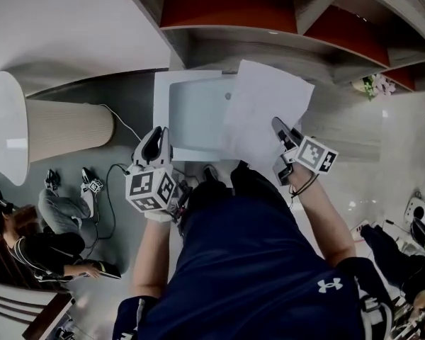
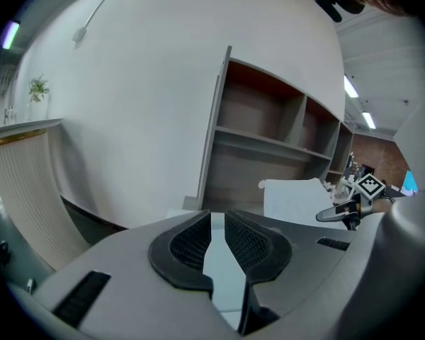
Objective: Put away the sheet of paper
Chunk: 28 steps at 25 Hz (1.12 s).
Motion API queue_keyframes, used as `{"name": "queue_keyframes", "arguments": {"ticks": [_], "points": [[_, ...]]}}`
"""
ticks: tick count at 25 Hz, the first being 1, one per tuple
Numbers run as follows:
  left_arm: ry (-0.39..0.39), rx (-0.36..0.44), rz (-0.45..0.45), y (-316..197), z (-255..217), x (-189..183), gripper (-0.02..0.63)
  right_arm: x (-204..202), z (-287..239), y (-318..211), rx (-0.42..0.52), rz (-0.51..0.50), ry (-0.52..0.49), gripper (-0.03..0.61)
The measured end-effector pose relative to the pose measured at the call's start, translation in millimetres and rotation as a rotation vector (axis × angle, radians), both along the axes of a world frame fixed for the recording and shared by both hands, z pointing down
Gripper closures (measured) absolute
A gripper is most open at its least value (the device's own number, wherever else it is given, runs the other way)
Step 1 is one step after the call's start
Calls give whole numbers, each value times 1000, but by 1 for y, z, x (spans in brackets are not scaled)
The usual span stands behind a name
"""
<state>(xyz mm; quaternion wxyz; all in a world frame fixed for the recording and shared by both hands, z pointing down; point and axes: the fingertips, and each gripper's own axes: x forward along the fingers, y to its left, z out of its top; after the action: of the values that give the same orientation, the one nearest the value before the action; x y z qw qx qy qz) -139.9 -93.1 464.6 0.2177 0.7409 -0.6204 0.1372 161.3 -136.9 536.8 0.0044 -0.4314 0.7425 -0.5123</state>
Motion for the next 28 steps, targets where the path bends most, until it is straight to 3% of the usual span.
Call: {"name": "queue_keyframes", "arguments": {"ticks": [6,12,19,28], "points": [[-62,-54,-70,-8,24,-21,543,-4,51,-15,-137,-49,-20,560],[-72,-114,-16,-15,51,-36,540,-12,87,-13,-280,-46,-24,560],[-130,-187,43,-23,88,-67,495,-40,108,-9,-361,-96,3,560],[-131,-229,77,-17,105,-75,479,-71,124,-14,-392,-149,24,560]]}}
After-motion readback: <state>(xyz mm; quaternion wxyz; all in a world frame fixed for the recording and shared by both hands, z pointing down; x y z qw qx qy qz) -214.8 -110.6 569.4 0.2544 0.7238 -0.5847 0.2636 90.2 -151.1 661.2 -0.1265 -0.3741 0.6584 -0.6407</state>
